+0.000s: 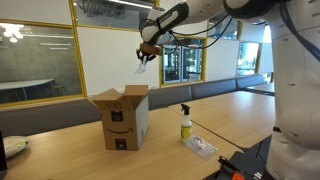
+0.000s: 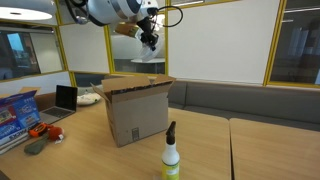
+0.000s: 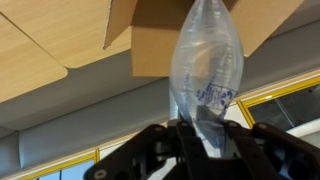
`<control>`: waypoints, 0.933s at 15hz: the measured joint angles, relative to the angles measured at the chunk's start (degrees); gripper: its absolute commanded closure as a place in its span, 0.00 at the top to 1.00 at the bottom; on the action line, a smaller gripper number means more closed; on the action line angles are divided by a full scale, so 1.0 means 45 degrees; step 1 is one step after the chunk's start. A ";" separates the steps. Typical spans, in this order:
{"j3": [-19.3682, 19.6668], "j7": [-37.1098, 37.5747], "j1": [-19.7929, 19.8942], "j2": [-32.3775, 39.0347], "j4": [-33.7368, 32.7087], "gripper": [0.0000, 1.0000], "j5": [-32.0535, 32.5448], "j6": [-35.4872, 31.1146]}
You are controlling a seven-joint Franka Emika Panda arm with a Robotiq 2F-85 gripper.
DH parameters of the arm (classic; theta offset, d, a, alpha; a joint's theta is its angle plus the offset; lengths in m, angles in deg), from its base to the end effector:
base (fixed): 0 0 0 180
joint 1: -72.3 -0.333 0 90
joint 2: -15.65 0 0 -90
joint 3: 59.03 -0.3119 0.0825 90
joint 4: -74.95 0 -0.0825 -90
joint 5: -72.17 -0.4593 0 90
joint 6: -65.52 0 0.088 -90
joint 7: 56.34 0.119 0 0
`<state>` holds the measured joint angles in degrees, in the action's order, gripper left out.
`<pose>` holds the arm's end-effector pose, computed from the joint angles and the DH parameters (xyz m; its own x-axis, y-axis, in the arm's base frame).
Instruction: Pick up the plastics and the bottle from the table and put them in the box
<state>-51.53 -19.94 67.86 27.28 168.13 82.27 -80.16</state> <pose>0.7522 -0.0314 0.5529 0.6079 -0.4827 0.6305 -0.4546 -0.8626 -0.2220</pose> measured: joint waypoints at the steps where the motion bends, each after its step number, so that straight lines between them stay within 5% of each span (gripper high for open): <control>1: -0.0200 -0.0092 0.0005 0.0089 0.0009 0.17 -0.0411 -0.0020; 10: -0.1309 -0.1761 0.0102 0.1651 0.0371 0.17 -0.3790 -0.0414; 11: -0.1355 -0.1893 0.0102 0.1835 0.0453 0.42 -0.3939 -0.0416; 14: -0.1472 -0.2305 0.0110 0.2254 0.0644 0.57 -0.4277 -0.0417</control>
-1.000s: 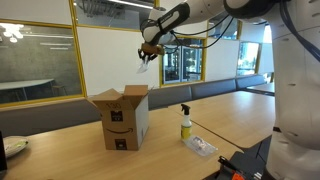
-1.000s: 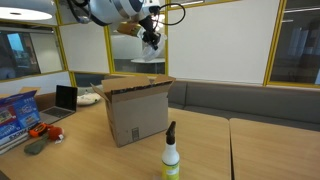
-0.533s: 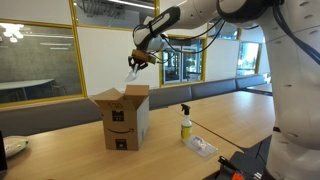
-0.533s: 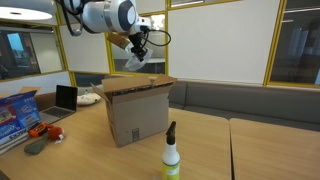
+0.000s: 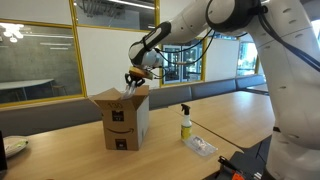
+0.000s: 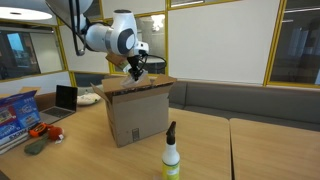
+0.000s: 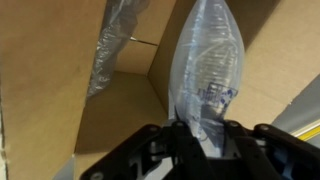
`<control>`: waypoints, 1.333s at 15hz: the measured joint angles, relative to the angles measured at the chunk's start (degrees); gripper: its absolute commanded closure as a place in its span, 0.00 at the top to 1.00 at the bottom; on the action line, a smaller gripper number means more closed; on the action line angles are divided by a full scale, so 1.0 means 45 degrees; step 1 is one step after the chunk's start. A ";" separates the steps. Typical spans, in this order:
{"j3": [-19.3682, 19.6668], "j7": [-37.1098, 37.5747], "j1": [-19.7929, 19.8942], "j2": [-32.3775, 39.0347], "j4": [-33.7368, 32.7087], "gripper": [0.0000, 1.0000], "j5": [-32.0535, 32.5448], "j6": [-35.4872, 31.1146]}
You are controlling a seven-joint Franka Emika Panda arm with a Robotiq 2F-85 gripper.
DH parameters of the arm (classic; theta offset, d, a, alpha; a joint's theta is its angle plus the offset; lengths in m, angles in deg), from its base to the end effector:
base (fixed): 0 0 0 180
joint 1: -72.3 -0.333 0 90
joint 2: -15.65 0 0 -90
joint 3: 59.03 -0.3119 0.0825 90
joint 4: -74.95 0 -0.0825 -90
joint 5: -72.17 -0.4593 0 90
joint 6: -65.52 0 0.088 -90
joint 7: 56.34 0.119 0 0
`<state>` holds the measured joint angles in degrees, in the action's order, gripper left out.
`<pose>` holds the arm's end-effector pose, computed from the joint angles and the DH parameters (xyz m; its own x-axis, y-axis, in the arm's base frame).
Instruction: Pick up the plastics and the bottle from the table and put them in the box
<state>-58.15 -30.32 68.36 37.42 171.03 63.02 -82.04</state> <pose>0.7712 0.0407 0.3906 0.7723 -0.5102 0.3783 -0.3997 -0.8533 -0.3349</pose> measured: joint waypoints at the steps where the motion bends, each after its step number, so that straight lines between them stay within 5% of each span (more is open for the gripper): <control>1: -0.0021 -0.0125 0.0000 0.0098 0.0049 0.64 -0.0036 0.0002; 6: -0.0040 -0.0582 0.0000 0.0277 0.0116 0.99 -0.0037 0.0076; 11: 0.0174 -0.0921 0.0000 0.0117 0.0107 1.00 0.0600 0.0701; 20: 0.1395 -0.0955 0.0043 -0.2908 0.0340 1.00 0.5783 0.5024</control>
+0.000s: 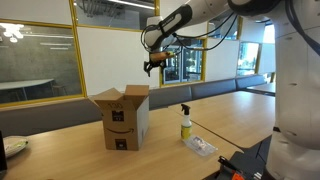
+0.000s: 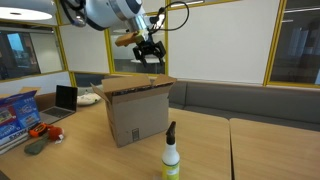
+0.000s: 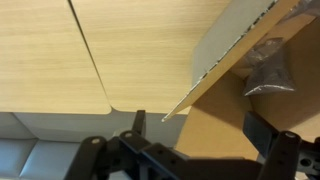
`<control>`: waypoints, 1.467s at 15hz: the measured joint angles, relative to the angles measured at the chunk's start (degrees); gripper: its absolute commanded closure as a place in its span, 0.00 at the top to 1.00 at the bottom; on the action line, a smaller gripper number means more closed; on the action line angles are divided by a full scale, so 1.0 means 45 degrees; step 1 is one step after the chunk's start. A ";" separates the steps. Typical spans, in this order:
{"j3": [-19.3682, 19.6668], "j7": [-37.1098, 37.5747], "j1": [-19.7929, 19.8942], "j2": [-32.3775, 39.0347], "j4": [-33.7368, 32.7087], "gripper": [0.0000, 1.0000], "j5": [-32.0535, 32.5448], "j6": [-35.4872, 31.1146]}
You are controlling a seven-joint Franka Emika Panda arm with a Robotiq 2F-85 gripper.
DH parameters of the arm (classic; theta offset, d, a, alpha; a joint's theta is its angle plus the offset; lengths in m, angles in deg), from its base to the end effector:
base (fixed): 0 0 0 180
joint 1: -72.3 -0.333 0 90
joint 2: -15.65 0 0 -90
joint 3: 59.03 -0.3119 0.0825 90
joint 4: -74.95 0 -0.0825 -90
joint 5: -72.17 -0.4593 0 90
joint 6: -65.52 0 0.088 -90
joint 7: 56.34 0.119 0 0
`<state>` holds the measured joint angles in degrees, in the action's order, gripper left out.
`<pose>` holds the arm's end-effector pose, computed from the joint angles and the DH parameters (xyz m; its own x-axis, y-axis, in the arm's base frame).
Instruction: Pick up the plastics and the bottle from the table and put them in the box
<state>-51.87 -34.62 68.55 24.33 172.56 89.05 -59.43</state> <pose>0.7126 -0.0521 0.4977 0.8907 -0.2446 0.3831 -0.3271 -0.9301 0.1668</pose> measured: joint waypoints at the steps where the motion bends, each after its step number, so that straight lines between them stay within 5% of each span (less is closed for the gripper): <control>1: 0.0005 -0.0029 0.0068 -0.0504 0.0146 1.00 0.0340 0.0546; 9: -0.0182 -0.0731 0.0964 -0.4702 0.2714 1.00 0.1050 0.3592; 22: -0.0101 -0.3241 0.1385 -0.7806 0.9857 1.00 -0.2517 0.1358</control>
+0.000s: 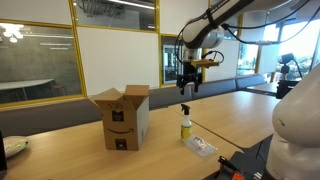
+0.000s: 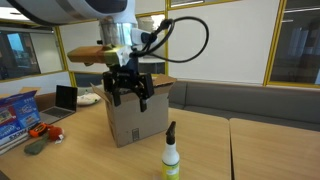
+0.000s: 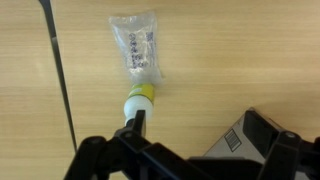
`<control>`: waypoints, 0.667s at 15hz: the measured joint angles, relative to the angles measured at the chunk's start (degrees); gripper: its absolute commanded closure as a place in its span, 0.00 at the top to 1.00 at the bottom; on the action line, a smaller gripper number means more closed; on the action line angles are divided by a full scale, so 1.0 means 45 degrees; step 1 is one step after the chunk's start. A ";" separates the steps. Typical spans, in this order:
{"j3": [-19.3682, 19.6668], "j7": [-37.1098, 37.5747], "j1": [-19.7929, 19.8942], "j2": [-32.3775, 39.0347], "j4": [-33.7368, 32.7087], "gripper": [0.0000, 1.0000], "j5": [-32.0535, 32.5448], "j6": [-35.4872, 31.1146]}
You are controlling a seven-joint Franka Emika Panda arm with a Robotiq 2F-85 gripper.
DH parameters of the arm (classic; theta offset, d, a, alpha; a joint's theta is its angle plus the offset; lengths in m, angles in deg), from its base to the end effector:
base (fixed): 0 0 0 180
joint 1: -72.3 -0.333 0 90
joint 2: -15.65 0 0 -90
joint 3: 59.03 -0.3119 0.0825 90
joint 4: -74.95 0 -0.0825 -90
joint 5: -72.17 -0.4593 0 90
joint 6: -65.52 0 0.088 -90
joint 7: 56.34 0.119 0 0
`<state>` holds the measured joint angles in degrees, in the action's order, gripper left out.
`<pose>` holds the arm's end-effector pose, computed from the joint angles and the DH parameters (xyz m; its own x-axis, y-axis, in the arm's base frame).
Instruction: Pick up the plastics and the bottle from the table and put them in the box
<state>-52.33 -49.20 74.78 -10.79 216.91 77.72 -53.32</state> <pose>0.4734 -0.0807 0.4104 0.9722 -0.2265 0.0595 -0.2285 -0.9731 0.0282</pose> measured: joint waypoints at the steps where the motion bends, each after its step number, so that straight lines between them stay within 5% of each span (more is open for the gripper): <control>1: 0.0004 -0.0298 0.0000 -0.0052 0.0467 1.00 -0.0158 -0.0253; 10: 0.0743 -0.2449 0.0094 0.0649 0.3795 1.00 -0.0526 -0.3614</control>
<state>-48.98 -60.22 75.20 -7.87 233.99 75.35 -69.58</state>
